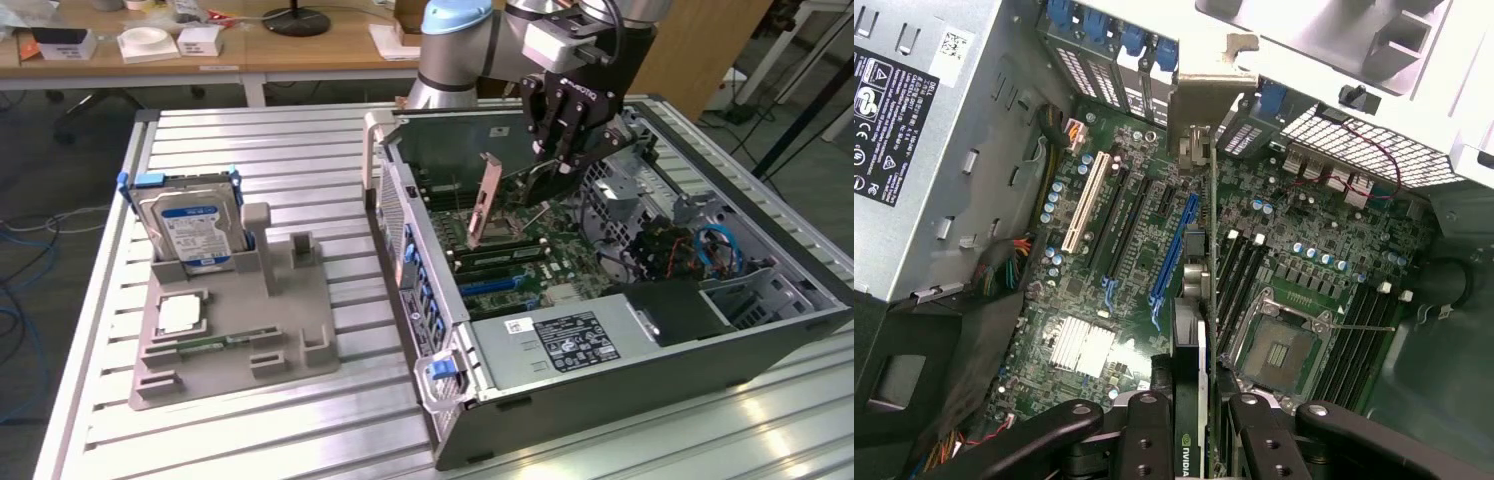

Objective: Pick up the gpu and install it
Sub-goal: 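Insert the gpu into the slot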

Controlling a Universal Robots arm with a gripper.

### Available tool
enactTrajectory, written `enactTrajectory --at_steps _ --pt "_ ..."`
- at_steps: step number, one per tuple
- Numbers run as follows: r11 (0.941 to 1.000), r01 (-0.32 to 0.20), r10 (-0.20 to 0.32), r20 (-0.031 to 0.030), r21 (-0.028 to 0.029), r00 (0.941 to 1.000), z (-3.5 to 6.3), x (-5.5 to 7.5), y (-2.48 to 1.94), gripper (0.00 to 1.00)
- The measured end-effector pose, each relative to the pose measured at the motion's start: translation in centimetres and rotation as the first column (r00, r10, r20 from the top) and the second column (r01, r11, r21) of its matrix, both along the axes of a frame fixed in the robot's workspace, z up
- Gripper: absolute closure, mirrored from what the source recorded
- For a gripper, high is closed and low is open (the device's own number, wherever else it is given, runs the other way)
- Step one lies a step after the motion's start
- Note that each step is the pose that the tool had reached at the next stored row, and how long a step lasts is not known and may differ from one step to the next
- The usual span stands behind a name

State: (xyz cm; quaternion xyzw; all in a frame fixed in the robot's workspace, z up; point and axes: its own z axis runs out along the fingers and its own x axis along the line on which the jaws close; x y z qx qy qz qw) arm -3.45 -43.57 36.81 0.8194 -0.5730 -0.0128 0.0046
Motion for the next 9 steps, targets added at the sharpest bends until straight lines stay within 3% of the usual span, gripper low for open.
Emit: enactTrajectory --at_steps 9 --pt "0.999 0.044 -0.044 0.0001 0.0001 0.999 -0.02 -0.01 0.01 0.74"
